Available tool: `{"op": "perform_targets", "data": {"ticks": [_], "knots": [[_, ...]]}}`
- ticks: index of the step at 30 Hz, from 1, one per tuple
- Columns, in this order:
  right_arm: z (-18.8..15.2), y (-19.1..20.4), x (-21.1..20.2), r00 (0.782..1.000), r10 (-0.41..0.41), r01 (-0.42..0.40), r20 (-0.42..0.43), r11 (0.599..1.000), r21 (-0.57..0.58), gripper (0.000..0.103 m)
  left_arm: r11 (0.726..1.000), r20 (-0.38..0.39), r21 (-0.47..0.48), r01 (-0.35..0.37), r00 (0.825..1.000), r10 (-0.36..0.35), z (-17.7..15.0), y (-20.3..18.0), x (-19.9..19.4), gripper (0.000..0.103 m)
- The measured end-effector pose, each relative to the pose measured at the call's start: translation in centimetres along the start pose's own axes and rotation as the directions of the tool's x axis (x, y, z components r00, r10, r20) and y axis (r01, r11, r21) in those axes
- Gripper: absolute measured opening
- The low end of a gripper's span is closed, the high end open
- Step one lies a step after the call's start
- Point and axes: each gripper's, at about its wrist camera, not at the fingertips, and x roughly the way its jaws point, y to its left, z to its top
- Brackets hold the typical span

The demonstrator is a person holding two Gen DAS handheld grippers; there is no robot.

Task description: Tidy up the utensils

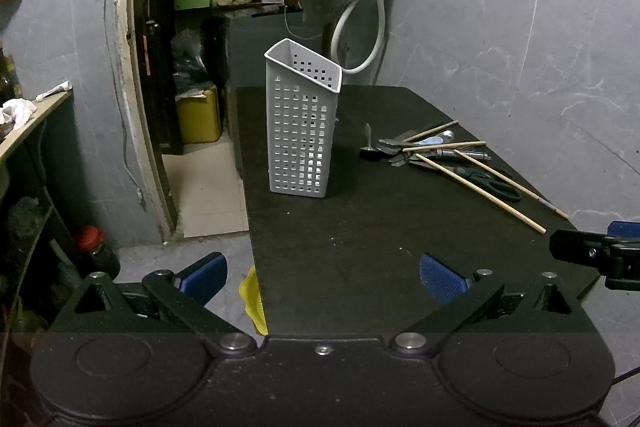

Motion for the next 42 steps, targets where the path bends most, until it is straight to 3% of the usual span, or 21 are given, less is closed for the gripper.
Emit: {"op": "perform_targets", "data": {"ticks": [10, 21, 27, 32, 39, 42], "knots": [[0.2, 0.0, 0.8, 1.0, -0.014, 0.015, -0.015, 1.0, 0.003, 0.103, 1.0, -0.028, 0.001, 0.019, 0.999, -0.019, 0.1, 0.1, 1.1, 0.102], [0.9, -0.3, 2.2, 0.999, -0.022, 0.022, -0.024, 1.0, 0.015, 0.103, 0.992, -0.076, -0.045, 0.12, 0.99, -0.123, 1.0, 0.9, 3.8, 0.102], [1.4, -0.6, 4.0, 1.0, -0.01, 0.009, -0.024, 1.0, -0.011, 0.103, 0.997, -0.059, -0.071, 0.037, 0.997, -0.041, 2.4, 1.5, 6.3, 0.102], [3.2, -1.7, 7.8, 0.999, 0.009, -0.01, -0.037, 1.0, -0.027, 0.103, 0.997, -0.029, -0.023, -0.071, 0.997, 0.071, 4.6, 0.8, 9.1, 0.102], [5.3, -4.1, 12.4, 0.997, 0.06, -0.061, -0.056, 0.998, -0.028, 0.103, 0.968, 0.026, -0.025, -0.249, 0.968, 0.249, 8.3, -0.5, 14.3, 0.102], [5.9, -4.8, 13.6, 0.997, 0.079, -0.08, -0.019, 0.994, -0.07, 0.103, 0.953, 0.054, -0.034, -0.302, 0.951, 0.304, 10.0, -0.9, 16.1, 0.102]]}}
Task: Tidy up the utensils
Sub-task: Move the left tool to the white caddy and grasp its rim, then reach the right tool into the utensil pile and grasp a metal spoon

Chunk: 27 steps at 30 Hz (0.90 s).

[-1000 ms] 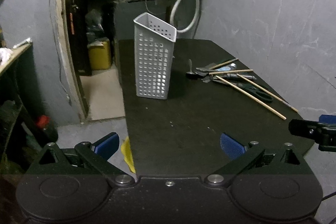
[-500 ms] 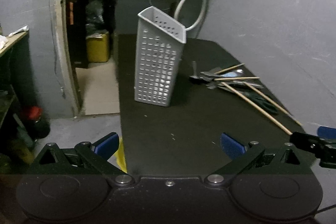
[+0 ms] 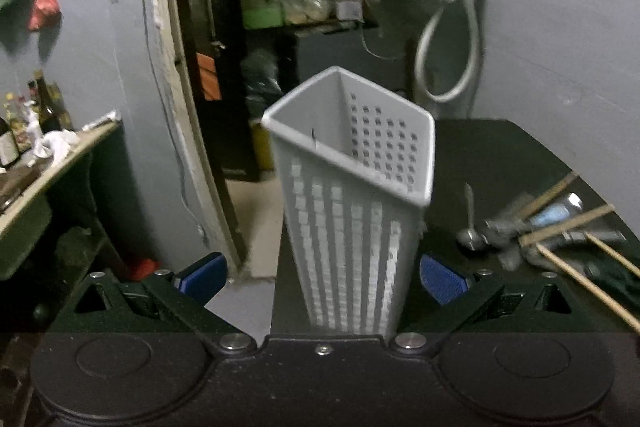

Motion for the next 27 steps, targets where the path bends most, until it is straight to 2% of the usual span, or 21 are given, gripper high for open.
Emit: {"op": "perform_targets", "data": {"ticks": [3, 8, 12, 17, 23, 27], "knots": [[0.2, -0.4, 0.8, 1.0, 0.014, -0.014, -0.003, 0.999, -0.035, 0.103, 0.999, 0.016, 0.036, -0.014, 1.0, 0.014, 1.0, -1.2, 1.3, 0.102], [0.3, -1.2, 1.8, 0.999, 0.031, -0.031, -0.023, 0.999, -0.018, 0.103, 0.996, 0.031, 0.086, -0.027, 0.999, 0.025, 1.6, -2.1, 2.9, 0.102], [-0.1, -1.5, 2.3, 0.999, 0.037, -0.037, -0.006, 0.999, -0.004, 0.103, 0.993, 0.019, 0.114, -0.014, 1.0, 0.012, 2.1, -2.2, 3.8, 0.102], [0.0, -1.4, 3.1, 0.999, 0.033, -0.033, -0.002, 0.999, 0.008, 0.103, 0.989, 0.021, 0.147, 0.031, 0.999, -0.035, 2.3, -2.3, 4.2, 0.088], [-0.1, -0.6, 3.8, 1.0, 0.027, -0.027, 0.0, 0.999, -0.035, 0.103, 0.989, 0.031, 0.138, 0.051, 0.998, -0.056, 1.8, -1.8, 4.0, 0.085], [-0.1, 0.2, 4.6, 1.0, 0.028, -0.027, 0.007, 0.992, -0.121, 0.103, 0.988, 0.03, 0.14, 0.066, 0.997, -0.071, 1.5, -1.5, 3.3, 0.083]]}}
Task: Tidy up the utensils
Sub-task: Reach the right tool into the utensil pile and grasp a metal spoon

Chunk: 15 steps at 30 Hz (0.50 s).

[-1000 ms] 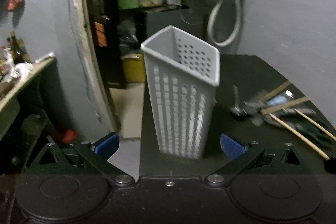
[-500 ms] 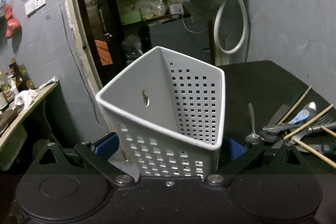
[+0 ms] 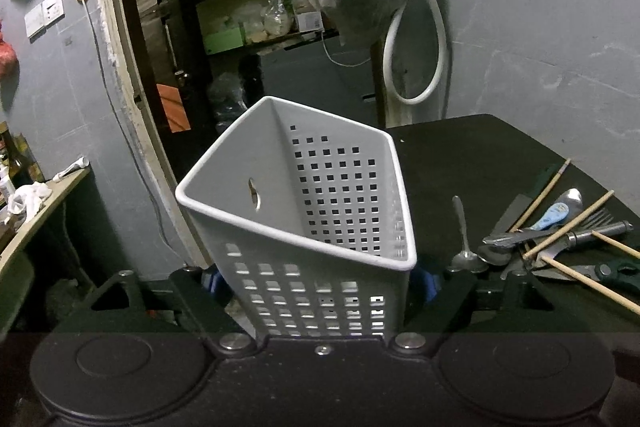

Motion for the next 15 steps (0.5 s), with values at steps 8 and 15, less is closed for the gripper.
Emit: {"op": "perform_targets", "data": {"ticks": [8, 15], "knots": [[1.3, 1.3, 2.6, 0.998, 0.035, -0.023, 0.046, 0.968, -0.25, 0.103, 0.998, -0.022, -0.008, 0.062, 0.998, -0.062, -0.9, 1.2, -2.0, 0.083], [2.6, 2.6, 6.3, 0.994, 0.084, -0.042, 0.075, 0.896, -0.442, 0.1, 0.993, -0.047, -0.019, 0.113, 0.992, -0.114, -2.0, 1.9, -4.6, 0.08]]}}
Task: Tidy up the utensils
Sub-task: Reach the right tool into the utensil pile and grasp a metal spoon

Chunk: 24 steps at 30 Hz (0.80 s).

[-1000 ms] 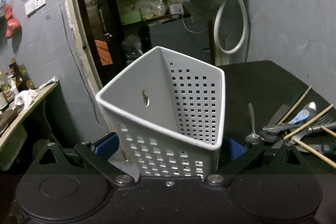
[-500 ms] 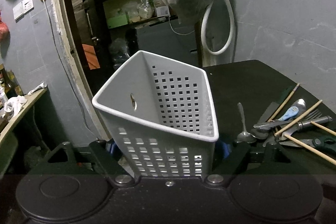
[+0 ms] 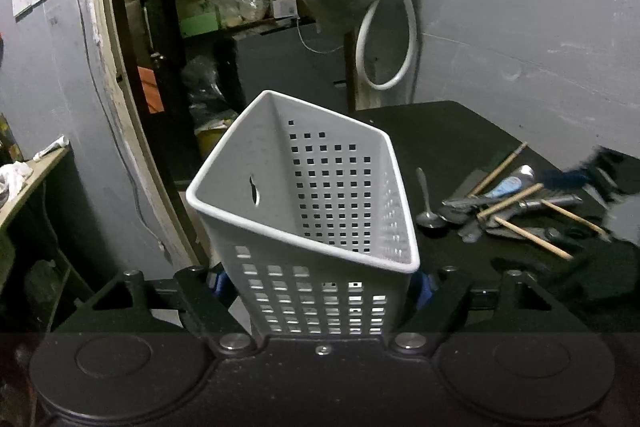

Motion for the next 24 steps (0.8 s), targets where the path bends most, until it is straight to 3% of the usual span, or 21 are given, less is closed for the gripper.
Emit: {"op": "perform_targets", "data": {"ticks": [6, 11, 19, 22, 24], "knots": [[0.6, 0.6, 2.9, 0.999, -0.002, 0.008, 0.043, 0.991, -0.136, 0.092, 1.0, -0.02, -0.012, 0.0, 1.0, 0.0, -1.0, 0.1, -1.8, 0.079], [0.9, 1.7, 5.6, 0.997, 0.019, 0.005, 0.08, 0.956, -0.292, 0.078, 1.0, -0.025, -0.018, -0.008, 1.0, 0.008, -1.3, 0.2, -2.3, 0.08], [0.3, 4.6, 8.0, 0.991, 0.028, 0.049, 0.132, 0.84, -0.541, 0.066, 1.0, -0.031, -0.02, -0.014, 0.999, 0.013, -1.4, 0.2, -2.7, 0.079], [0.2, 5.1, 8.5, 0.99, 0.042, 0.045, 0.135, 0.815, -0.578, 0.054, 1.0, -0.032, -0.02, -0.016, 0.999, 0.015, -1.2, 0.1, -2.6, 0.08], [0.3, 5.3, 9.1, 0.992, 0.052, 0.028, 0.118, 0.808, -0.589, 0.036, 1.0, -0.032, -0.02, -0.017, 0.999, 0.016, -1.1, 0.0, -2.6, 0.08]]}}
